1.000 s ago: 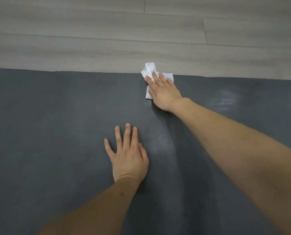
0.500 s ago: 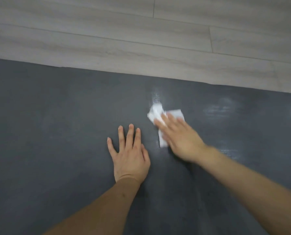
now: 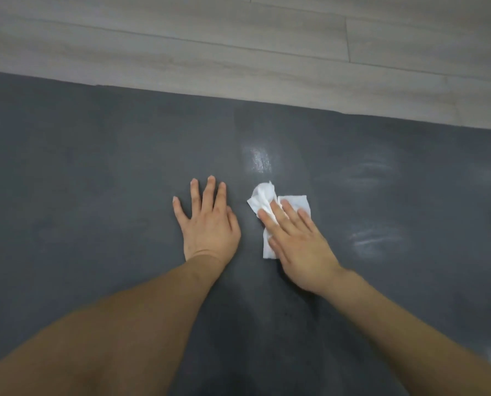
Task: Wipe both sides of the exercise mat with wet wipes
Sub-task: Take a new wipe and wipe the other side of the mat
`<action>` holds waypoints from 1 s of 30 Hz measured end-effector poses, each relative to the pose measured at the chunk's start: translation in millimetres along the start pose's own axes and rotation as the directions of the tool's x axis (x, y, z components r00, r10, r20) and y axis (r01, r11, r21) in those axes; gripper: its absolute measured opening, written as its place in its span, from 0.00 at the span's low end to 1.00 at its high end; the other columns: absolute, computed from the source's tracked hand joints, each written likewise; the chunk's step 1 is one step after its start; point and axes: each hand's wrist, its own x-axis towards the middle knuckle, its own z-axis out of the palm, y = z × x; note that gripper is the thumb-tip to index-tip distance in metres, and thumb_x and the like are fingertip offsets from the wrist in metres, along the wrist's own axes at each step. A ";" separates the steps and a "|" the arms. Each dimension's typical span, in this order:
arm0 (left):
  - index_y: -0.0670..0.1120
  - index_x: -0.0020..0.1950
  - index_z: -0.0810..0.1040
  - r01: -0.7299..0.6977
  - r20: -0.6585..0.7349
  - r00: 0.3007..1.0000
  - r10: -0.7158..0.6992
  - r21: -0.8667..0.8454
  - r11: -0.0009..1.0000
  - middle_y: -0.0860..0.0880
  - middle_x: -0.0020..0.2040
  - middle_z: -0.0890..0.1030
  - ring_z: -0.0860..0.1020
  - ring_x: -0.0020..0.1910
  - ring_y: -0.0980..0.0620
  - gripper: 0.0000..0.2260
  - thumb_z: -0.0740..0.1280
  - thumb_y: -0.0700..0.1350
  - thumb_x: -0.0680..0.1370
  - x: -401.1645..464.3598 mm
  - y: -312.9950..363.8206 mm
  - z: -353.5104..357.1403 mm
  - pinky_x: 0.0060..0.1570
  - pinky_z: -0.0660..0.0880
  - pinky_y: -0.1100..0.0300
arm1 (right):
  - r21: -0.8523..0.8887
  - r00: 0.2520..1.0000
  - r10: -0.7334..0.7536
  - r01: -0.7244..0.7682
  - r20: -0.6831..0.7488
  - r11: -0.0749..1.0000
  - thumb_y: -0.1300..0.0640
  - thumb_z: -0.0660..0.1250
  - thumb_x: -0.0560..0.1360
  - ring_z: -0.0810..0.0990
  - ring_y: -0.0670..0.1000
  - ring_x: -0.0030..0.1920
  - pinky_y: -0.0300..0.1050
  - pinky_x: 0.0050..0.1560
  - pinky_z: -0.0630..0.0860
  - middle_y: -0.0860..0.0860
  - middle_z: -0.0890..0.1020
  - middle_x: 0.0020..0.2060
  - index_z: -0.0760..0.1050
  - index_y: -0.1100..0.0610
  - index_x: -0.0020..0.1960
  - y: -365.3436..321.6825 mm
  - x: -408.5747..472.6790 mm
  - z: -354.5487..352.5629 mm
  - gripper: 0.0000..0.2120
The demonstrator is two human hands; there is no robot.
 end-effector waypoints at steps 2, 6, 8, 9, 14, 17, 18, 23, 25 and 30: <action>0.50 0.81 0.59 -0.006 0.023 1.000 0.006 -0.006 1.000 0.53 0.82 0.56 0.47 0.82 0.46 0.26 0.50 0.51 0.82 -1.7 -0.2 -2.6 0.76 0.45 0.32 | -0.008 1.000 -0.002 0.002 0.010 1.000 0.50 0.46 0.86 0.43 0.52 0.84 0.55 0.82 0.46 0.49 0.48 0.84 0.48 0.48 0.85 -22.1 -64.9 22.1 0.27; 0.50 0.83 0.51 -0.044 0.123 0.991 0.044 -0.008 0.999 0.52 0.84 0.47 0.41 0.82 0.46 0.26 0.48 0.52 0.85 -5.1 -4.8 -7.2 0.76 0.40 0.33 | -0.020 0.997 -0.001 0.003 0.072 1.000 0.51 0.51 0.86 0.47 0.53 0.84 0.56 0.80 0.51 0.50 0.52 0.84 0.52 0.49 0.84 -49.8 -144.3 46.6 0.27; 0.50 0.84 0.47 -0.084 0.190 0.978 0.088 -0.028 0.996 0.52 0.84 0.42 0.37 0.82 0.45 0.27 0.49 0.52 0.85 -4.9 -10.6 -12.8 0.76 0.36 0.33 | -0.015 0.998 0.005 -0.004 0.060 1.000 0.51 0.51 0.86 0.47 0.52 0.84 0.55 0.81 0.51 0.49 0.52 0.84 0.52 0.48 0.84 -46.6 -132.8 40.7 0.27; 0.50 0.84 0.45 -0.112 0.231 0.966 0.118 -0.039 0.993 0.52 0.84 0.40 0.35 0.81 0.45 0.27 0.49 0.51 0.86 -5.8 -14.9 -16.3 0.76 0.35 0.34 | -0.006 0.999 0.019 -0.018 0.046 1.000 0.50 0.50 0.87 0.47 0.52 0.84 0.55 0.81 0.51 0.49 0.51 0.84 0.50 0.47 0.84 -43.4 -114.3 34.2 0.27; 0.55 0.84 0.42 -0.196 0.374 0.910 0.182 0.001 0.981 0.54 0.82 0.34 0.32 0.80 0.47 0.26 0.48 0.52 0.87 -51.6 -43.2 -33.3 0.77 0.37 0.35 | 0.081 0.985 0.164 -0.167 0.049 0.983 0.50 0.47 0.87 0.41 0.52 0.83 0.56 0.82 0.44 0.48 0.42 0.84 0.43 0.47 0.84 -30.9 32.2 -15.8 0.27; 0.59 0.83 0.41 -0.153 0.430 0.894 0.127 0.026 0.988 0.55 0.82 0.32 0.32 0.80 0.45 0.26 0.49 0.52 0.87 -77.1 -46.8 -41.5 0.75 0.39 0.31 | 0.063 0.980 0.184 -0.188 0.070 0.980 0.51 0.46 0.87 0.40 0.54 0.83 0.57 0.82 0.42 0.49 0.42 0.84 0.42 0.48 0.84 -37.3 59.4 -22.1 0.27; 0.59 0.83 0.42 -0.148 0.430 0.895 0.117 0.038 0.988 0.54 0.82 0.33 0.33 0.80 0.44 0.26 0.50 0.53 0.87 -83.0 -46.7 -43.8 0.76 0.40 0.30 | 0.063 0.982 0.176 -0.180 0.065 0.982 0.51 0.46 0.87 0.40 0.54 0.83 0.57 0.82 0.42 0.49 0.42 0.84 0.42 0.49 0.84 -41.5 49.4 -17.0 0.27; 0.58 0.83 0.51 -0.098 0.391 0.917 0.080 0.026 0.995 0.51 0.82 0.44 0.43 0.80 0.42 0.26 0.54 0.53 0.86 -102.9 -40.9 -48.7 0.76 0.47 0.31 | 0.092 0.996 0.087 -0.087 0.007 0.992 0.51 0.46 0.85 0.46 0.56 0.84 0.59 0.81 0.48 0.52 0.49 0.84 0.49 0.51 0.84 -86.1 -91.0 37.1 0.27; 0.55 0.83 0.53 -0.059 0.372 0.927 0.055 -0.001 0.998 0.50 0.82 0.48 0.44 0.80 0.43 0.26 0.55 0.53 0.85 -103.9 -34.5 -49.7 0.75 0.49 0.30 | 0.101 0.998 0.056 -0.055 -0.006 0.993 0.52 0.50 0.86 0.45 0.54 0.84 0.57 0.80 0.46 0.51 0.49 0.84 0.50 0.50 0.84 -98.5 -140.2 57.5 0.28; 0.51 0.82 0.34 0.024 0.574 0.818 -0.027 0.014 1.000 0.50 0.80 0.28 0.28 0.78 0.41 0.48 0.59 0.72 0.77 -113.2 -11.5 -46.5 0.70 0.38 0.25 | 0.011 0.995 0.099 -0.099 -0.007 0.995 0.52 0.47 0.83 0.48 0.53 0.83 0.55 0.80 0.48 0.52 0.53 0.84 0.50 0.48 0.85 -36.7 -133.8 50.0 0.29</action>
